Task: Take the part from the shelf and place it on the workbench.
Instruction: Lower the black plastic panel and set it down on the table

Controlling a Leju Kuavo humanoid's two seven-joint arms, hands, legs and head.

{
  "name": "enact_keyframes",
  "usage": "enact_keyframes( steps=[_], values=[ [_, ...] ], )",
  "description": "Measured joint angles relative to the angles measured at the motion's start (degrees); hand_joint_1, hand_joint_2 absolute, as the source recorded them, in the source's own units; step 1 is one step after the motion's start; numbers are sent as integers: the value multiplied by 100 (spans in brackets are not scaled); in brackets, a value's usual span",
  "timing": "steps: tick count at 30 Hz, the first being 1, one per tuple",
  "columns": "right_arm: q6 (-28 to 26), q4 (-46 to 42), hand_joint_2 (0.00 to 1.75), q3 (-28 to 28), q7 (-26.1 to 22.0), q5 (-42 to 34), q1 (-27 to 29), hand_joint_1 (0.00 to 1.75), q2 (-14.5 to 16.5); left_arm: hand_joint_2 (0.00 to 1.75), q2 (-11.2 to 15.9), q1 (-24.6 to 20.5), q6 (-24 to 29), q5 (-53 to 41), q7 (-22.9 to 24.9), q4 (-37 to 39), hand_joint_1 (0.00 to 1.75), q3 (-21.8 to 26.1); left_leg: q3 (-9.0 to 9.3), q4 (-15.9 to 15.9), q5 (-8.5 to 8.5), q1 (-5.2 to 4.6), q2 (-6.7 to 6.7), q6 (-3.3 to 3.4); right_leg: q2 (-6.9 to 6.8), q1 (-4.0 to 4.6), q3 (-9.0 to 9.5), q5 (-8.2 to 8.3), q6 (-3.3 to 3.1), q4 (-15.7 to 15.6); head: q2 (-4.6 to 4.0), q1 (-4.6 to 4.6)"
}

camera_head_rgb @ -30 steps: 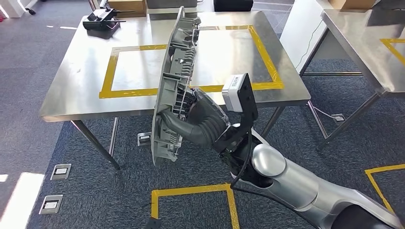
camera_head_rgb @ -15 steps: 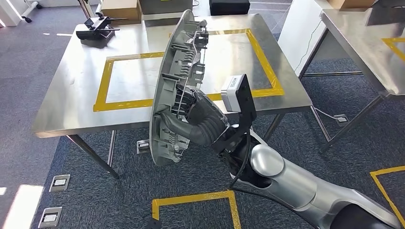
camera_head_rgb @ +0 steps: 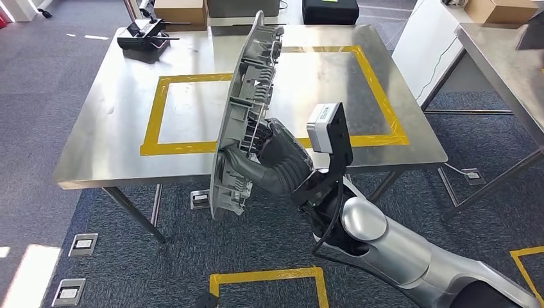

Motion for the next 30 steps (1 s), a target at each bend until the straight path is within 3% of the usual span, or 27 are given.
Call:
enact_keyframes(
  steps=[1, 2, 6, 9, 11, 12, 14, 15, 16, 20, 22, 25, 26, 27, 28, 30],
  values=[
    [0, 0, 175, -3, -1, 0, -9, 175, -2, 175, -7, 0, 1, 1, 1, -1, 0, -3, 23, -11, -35, 6, -2, -28, 3, 38, 78, 118, -40, -243, 0, 4],
    [1, 0, 175, -5, -2, 0, -15, 175, -5, 175, -15, 0, -1, 1, 2, -2, 0, -5, 41, -18, -51, 12, -1, -61, 7, 65, 125, 125, -69, -367, 0, 8],
    [-9, -3, 175, -22, -2, 0, -6, 175, -10, 175, -26, -27, -2, -2, 3, -5, 0, -10, 37, 133, -82, 8, 11, -147, -1, 31, 409, 22, -136, -624, 0, 4],
    [-8, 7, 175, -24, -14, 0, 1, 175, -10, 175, -8, -37, 4, 0, 4, -4, 0, -11, -448, 957, -357, 5, 13, -184, -11, 2, 592, -52, -166, -714, 0, -31],
    [-8, 21, 175, -21, -14, 0, 30, 175, -10, 175, 3, -16, 4, 0, 5, -3, 0, -12, -742, 1249, -435, 17, 14, -233, -4, -10, 694, -147, -153, -708, 0, -32],
    [-8, 27, 175, -20, -14, 0, 44, 175, -10, 175, 7, -9, 4, -1, 6, -2, 0, -13, -785, 1156, -317, 28, 14, -263, 0, -21, 759, -203, -137, -698, 0, -33],
    [-5, 32, 175, -20, -15, 0, 54, 175, -10, 175, 10, -3, 4, -1, 6, 0, 0, -13, -709, 616, 202, 64, 16, -323, 4, -49, 897, -336, -89, -663, 0, -32],
    [-2, 34, 175, -21, -18, 0, 51, 175, -10, 175, 10, -4, 3, -1, 6, 1, 0, -12, -672, 361, 403, 65, 18, -339, 4, -59, 949, -397, -56, -638, 0, -38],
    [3, 35, 175, -24, -21, 0, 45, 175, -9, 175, 9, -4, 3, -1, 8, 2, 0, -11, -634, 167, 521, 56, 24, -312, 6, -61, 970, -452, -17, -613, 0, -57],
    [9, 40, 175, -38, -23, -2, 45, 175, -10, 175, 10, 0, 5, 0, 25, 2, 0, -12, -546, 5, 450, 19, 38, -103, 0, -58, 1008, -583, 124, -554, 0, -49],
    [11, 40, 175, -45, -31, -1, 30, 175, -10, 175, 10, -21, 6, -1, 25, 2, 0, -11, -457, -11, 401, 36, 31, -39, -2, -68, 831, -682, 179, -189, 0, -18],
    [10, 44, 175, -48, -42, -1, 46, 175, -13, 175, 13, -39, 6, -1, 27, 2, 0, -10, -353, -13, 295, 27, 27, 7, -5, -80, 96, -966, 225, 859, 0, 16],
    [9, 49, 175, -46, -42, -2, 65, 175, -15, 175, 15, -34, 6, 0, 28, 2, 0, -10, -306, -13, 250, 23, 21, 9, -6, -81, -94, -983, 225, 1028, 0, 22],
    [8, 54, 175, -45, -41, -2, 79, 175, -17, 175, 16, -26, 6, 1, 30, 2, 0, -10, -247, -13, 201, 21, 13, 8, -7, -78, -188, -889, 211, 993, 0, 26],
    [8, 58, 175, -46, -41, -2, 90, 175, -19, 175, 15, -20, 6, 1, 31, 2, 0, -10, -180, -14, 149, 22, 3, 2, -8, -69, -191, -678, 184, 767, 0, 32],
    [8, 62, 175, -50, -48, -2, 96, 175, -21, 175, 7, -12, 6, 1, 30, 2, 0, -10, -57, -18, 45, 29, -11, -28, -7, -23, -61, -83, 100, 40, 0, 32]
  ],
)
